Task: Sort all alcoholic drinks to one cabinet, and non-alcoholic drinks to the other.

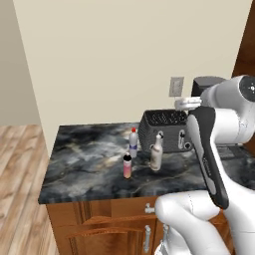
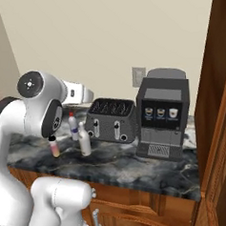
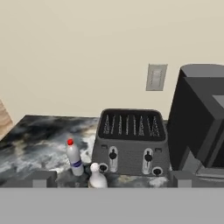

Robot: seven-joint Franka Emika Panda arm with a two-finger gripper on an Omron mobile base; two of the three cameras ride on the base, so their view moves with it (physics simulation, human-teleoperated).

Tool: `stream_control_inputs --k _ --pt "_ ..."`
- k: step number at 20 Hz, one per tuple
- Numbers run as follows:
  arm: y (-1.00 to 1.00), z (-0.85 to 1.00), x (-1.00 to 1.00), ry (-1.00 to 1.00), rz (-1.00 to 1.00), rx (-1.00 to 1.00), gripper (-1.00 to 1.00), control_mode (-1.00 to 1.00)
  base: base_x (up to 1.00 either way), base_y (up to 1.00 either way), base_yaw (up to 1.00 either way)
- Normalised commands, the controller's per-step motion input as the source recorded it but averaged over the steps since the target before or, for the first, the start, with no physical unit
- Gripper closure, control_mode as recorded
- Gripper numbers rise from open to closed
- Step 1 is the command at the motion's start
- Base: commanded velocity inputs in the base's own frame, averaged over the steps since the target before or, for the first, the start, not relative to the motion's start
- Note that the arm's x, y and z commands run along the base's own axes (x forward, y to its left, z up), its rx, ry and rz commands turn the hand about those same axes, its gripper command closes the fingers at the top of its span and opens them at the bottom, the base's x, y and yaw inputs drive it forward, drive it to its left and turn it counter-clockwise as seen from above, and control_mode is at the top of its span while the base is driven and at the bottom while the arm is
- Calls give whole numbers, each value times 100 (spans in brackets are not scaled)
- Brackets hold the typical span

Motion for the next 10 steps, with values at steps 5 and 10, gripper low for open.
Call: stream_control_inputs --k 5,10 --pt "8 -100 -35 0 0 -4 -100 -100 0 0 0" --pt "0 -89 -45 1 5 0 -100 -100 0 0 0"
